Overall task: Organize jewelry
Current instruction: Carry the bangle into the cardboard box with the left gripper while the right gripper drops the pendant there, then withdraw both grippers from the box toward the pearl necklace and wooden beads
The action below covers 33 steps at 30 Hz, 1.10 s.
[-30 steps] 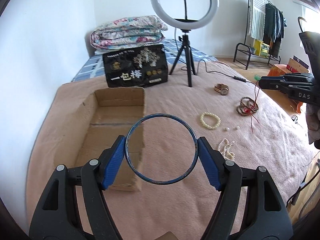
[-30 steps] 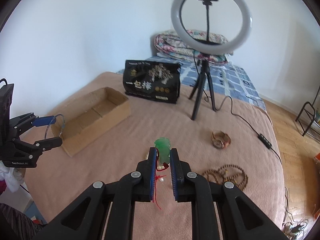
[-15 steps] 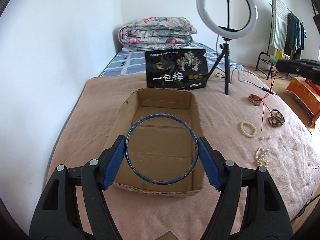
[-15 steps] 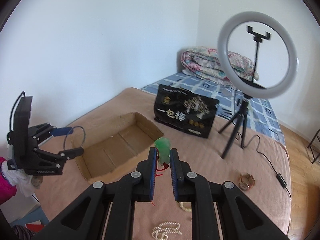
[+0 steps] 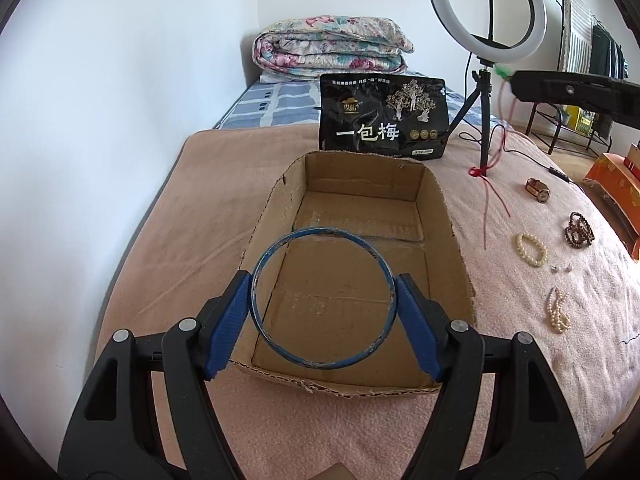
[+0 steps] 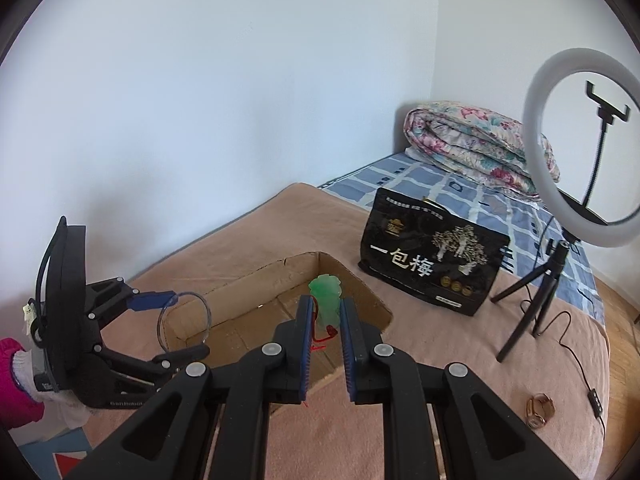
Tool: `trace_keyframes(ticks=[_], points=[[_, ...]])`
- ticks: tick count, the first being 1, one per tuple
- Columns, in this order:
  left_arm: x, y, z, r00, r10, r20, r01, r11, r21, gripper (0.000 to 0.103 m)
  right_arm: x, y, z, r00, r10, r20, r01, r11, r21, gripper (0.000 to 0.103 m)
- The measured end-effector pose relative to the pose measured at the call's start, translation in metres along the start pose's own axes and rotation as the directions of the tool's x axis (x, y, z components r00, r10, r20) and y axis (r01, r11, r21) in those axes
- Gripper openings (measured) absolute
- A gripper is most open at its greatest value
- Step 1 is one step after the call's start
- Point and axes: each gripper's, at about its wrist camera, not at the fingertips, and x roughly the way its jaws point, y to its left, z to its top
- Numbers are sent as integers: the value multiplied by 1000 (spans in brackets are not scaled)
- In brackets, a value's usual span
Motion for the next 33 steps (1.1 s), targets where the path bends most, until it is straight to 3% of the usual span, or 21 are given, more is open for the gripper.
trace_keyframes(ticks=[12,21,24,29,31,33], points=[[17,9,-8,999,-4,-37,4,1000,-17,74,76,-2,-9,995,17,-99,-13,999,35,12],[24,12,-8,998,-15,-53,14,1000,-27,74,98,-6,-20,989,26,-143,-18,998,56,14],[23,8,-7,999,-21,-44,20,1000,-16,74,96,-7,-19,992,13,-127,-6,999,54,28],[23,8,-4,998,-35,-47,34,999,-33,75,87,-9,-16,994,-19,-103,26,998,62,64],[23,9,-3,998,-32,-53,30,999,-41,86,81,-12,-17,995,-27,-93,33,997,70,72],[21,10,-4,998,-27,-49,24,998,-52,87,75,-14,-17,996,-47,-80,54,995,80,80]])
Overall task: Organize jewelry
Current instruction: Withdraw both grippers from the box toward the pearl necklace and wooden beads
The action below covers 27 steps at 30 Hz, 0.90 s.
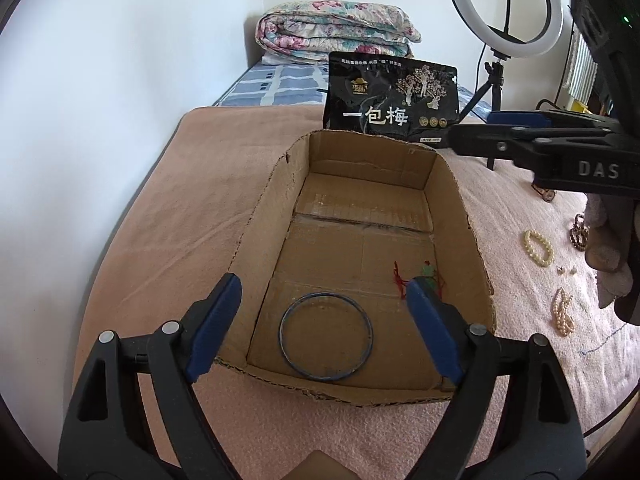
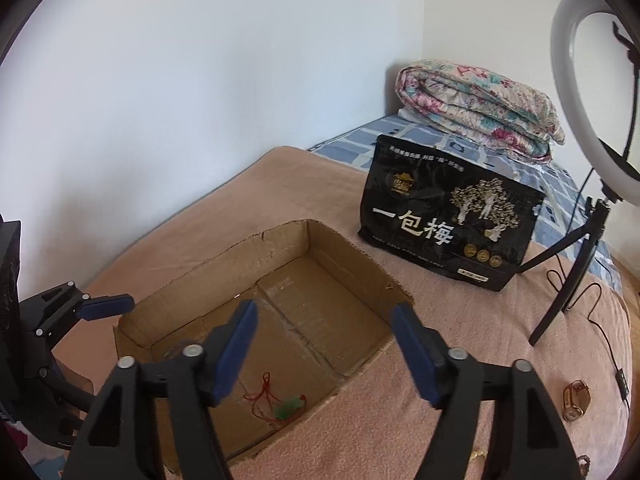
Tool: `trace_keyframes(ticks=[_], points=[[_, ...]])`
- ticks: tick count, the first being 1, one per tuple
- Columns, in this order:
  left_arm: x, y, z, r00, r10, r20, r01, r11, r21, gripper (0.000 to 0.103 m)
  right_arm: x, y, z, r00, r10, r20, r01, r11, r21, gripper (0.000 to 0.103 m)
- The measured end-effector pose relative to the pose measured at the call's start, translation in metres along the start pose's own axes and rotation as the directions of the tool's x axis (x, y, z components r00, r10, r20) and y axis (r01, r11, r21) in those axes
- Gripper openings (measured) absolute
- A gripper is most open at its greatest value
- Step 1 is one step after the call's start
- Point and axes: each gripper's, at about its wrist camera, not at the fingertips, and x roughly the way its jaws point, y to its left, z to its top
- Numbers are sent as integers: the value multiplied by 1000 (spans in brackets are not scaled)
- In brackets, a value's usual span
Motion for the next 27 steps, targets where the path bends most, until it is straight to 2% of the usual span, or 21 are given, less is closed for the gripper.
trace_keyframes(ticks=[2,8,13,15,16,20,27], points=[[-3,1,-1,1000,0,0,0,1000,-6,87,-7,-5,-1,1000,-4,11,4,1000,19,88],[-16,0,0,1000,11,17,-10,1000,-19,87,-25,-19,-6,999,-22,24,21,998,60,90],[-30,-12,0,999,7,34,-8,1000,8,87,-46,-34,-16,998,-54,40,50,994,96,92],[-35,-21,-1,999,-3,42,2,1000,24,87,-55,-39,-20,995,-84,45,79,992,103,96],[-38,-25,-1,999,-9,47,7,999,31,87,-61,-42,-23,994,-101,51,95,990,107,103],[-47,-46,1,997,-38,62,34,998,55,87,-84,-56,-34,986,-151,75,141,982,123,103],[-56,-89,0,993,-93,76,83,989,125,87,-125,-98,-60,981,-175,78,155,964,216,103]])
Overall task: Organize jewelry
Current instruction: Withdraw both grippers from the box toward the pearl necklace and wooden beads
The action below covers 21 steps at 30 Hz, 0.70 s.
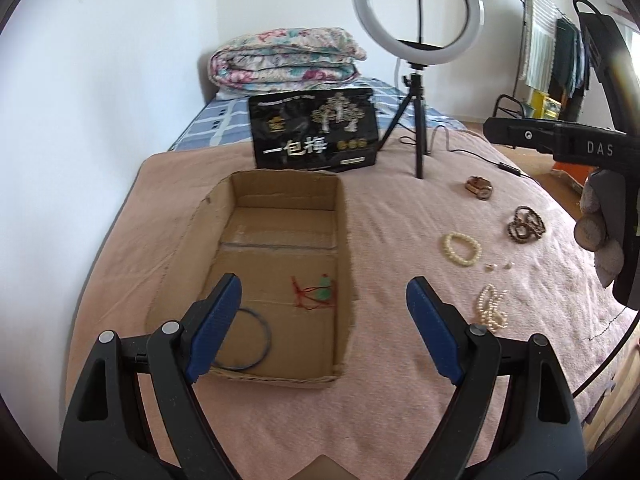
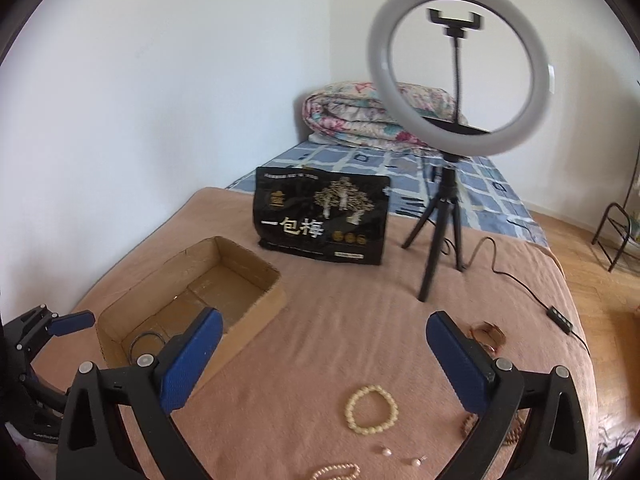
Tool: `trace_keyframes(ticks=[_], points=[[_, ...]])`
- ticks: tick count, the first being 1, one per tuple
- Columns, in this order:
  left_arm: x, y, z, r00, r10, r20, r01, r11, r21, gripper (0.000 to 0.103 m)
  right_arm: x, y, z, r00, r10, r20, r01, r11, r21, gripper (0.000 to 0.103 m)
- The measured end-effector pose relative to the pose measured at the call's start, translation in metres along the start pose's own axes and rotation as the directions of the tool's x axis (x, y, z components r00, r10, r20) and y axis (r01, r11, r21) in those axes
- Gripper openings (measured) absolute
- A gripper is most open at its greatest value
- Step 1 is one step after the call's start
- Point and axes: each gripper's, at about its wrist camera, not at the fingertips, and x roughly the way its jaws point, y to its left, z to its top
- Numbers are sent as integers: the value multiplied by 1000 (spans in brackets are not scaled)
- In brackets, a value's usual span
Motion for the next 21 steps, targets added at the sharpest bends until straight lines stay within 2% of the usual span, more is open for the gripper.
trace_keyframes(ticks=[9,16,21], points=[[10,-50,0,993,-112,-35,113,993,36,87,-36,-78,-31,995,-84,-47,87,994,71,103],[25,-93,-4,979,-190,-75,196,977,88,87,-56,-134,-58,987,-139,-79,148,982,118,103],[39,-114,-9,963,-241,-118,252,964,89,87,-57,-164,-76,979,-165,-116,180,974,135,103]])
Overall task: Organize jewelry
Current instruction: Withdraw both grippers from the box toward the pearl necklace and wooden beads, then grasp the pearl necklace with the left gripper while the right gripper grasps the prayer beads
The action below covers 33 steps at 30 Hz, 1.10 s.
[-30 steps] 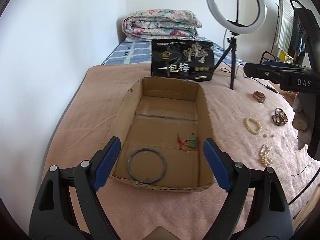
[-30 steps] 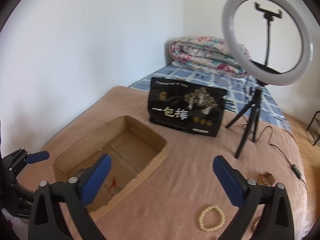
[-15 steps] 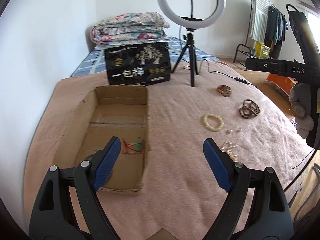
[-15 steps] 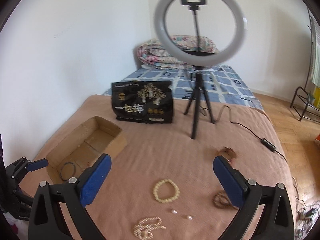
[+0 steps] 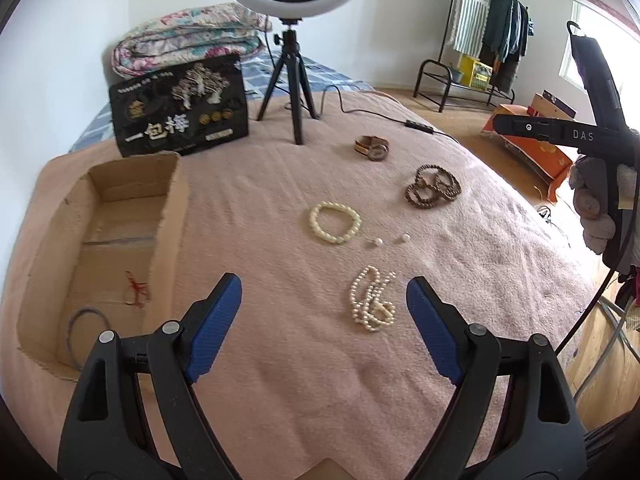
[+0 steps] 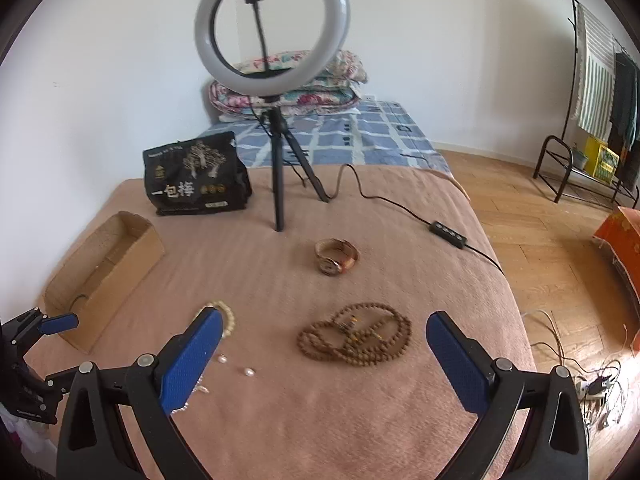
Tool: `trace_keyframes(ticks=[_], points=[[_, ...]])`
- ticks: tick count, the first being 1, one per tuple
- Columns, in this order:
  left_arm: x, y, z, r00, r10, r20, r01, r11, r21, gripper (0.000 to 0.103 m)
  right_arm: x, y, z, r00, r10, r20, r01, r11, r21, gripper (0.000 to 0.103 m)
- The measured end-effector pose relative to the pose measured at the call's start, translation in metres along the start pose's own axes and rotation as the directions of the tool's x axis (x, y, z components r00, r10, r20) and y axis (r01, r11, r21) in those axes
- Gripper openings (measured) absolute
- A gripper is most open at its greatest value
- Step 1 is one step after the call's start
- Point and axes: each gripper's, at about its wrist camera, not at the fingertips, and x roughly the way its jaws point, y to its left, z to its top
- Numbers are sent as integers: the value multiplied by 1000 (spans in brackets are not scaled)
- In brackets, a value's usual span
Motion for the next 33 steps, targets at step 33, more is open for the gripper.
trace_keyframes(ticks=[33], points=[[96,-24,-21,980,-67,-186,67,998,-7,74,142,-33,-38,968,60,-242,-39,995,91,102]])
